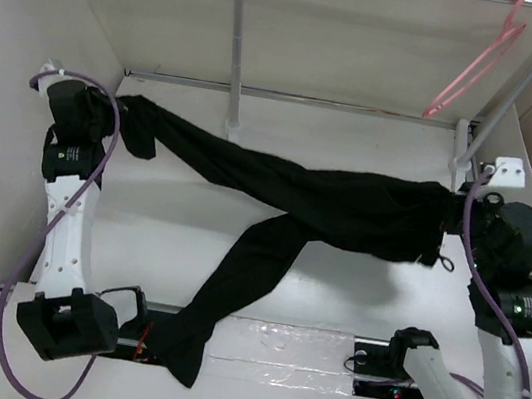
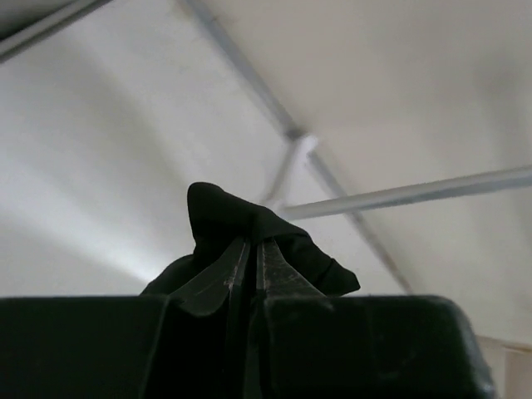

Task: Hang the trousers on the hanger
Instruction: Flatten out the trousers at the center of the board.

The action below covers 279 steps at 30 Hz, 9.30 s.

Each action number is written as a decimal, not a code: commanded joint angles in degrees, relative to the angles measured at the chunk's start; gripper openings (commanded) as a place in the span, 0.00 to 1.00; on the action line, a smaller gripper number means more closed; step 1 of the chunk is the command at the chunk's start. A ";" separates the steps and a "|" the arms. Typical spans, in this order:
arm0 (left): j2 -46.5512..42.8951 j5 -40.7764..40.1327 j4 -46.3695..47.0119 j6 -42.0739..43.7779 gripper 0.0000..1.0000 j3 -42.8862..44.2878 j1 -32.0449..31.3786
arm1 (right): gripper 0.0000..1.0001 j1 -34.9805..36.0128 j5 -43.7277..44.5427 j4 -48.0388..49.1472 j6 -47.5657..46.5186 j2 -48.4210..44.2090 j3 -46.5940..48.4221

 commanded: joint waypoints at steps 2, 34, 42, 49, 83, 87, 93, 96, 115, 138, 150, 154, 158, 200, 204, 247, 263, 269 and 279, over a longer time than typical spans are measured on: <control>1.45 0.69 3.47 -0.48 0.22 -13.93 5.25 | 0.00 -2.05 3.90 4.60 -1.33 4.73 -7.60; 25.09 -5.79 -2.06 4.27 0.80 -14.12 7.81 | 0.00 -26.77 -9.56 19.37 6.50 37.16 2.59; 27.74 -0.02 -3.64 7.07 0.79 -17.62 5.08 | 0.00 -26.24 -10.17 20.68 6.32 36.11 0.58; 24.73 3.50 0.48 7.96 0.00 -22.29 5.08 | 0.00 -25.71 -12.01 21.47 6.23 35.59 0.14; 0.74 5.61 -1.29 -9.17 0.45 -37.84 19.67 | 0.00 -23.25 -21.42 28.15 8.43 36.28 -1.44; 5.39 6.23 2.15 -10.93 0.42 -38.46 19.67 | 0.00 -23.25 -20.71 28.15 8.34 35.85 -1.53; 13.57 5.00 5.31 -10.23 0.39 -36.79 19.67 | 0.00 -23.25 -20.01 27.54 8.26 35.67 -0.92; 16.04 6.49 7.77 -9.88 0.20 -36.44 19.67 | 0.00 -23.25 -19.48 27.27 8.17 35.58 -0.92; 12.53 11.95 -2.58 -14.11 0.00 14.52 9.12 | 0.00 -22.19 -21.33 24.90 11.95 37.79 13.49; 24.65 13.88 12.97 -6.98 0.00 -17.46 21.42 | 0.00 -28.43 -19.48 25.61 7.65 48.67 6.81; 27.38 5.35 4.53 -3.46 0.58 -16.40 21.42 | 0.11 -29.49 -15.97 23.50 8.26 60.18 15.16; 19.06 5.44 6.19 -4.34 0.83 -15.08 20.47 | 0.67 -29.49 -15.00 21.47 8.08 60.72 17.54; 17.35 -0.70 4.98 -1.62 0.85 -9.99 10.03 | 0.86 -28.88 -17.02 20.51 8.26 57.13 17.46; 7.81 5.17 4.18 -2.32 0.85 -5.93 -8.98 | 0.95 54.79 -25.28 21.10 -4.91 42.86 -12.27; -5.37 5.53 4.62 -1.97 0.85 -8.22 -8.99 | 0.96 58.31 -26.60 23.40 -9.40 53.66 -6.38; -6.09 -1.15 -21.22 13.41 0.80 -6.34 -8.99 | 0.22 50.93 -16.76 15.76 1.49 37.87 -16.73; 3.53 -13.77 -14.62 10.88 0.72 -10.79 -51.65 | 0.00 25.31 -16.40 7.68 -2.64 18.10 -14.97; 20.43 -24.44 -23.77 1.73 0.77 -1.54 -62.15 | 0.32 17.72 -21.68 5.48 -4.57 15.29 -17.52; 29.30 -27.52 -19.73 -0.30 0.67 -1.37 -63.39 | 0.35 6.64 -27.65 2.49 -8.53 8.43 -22.71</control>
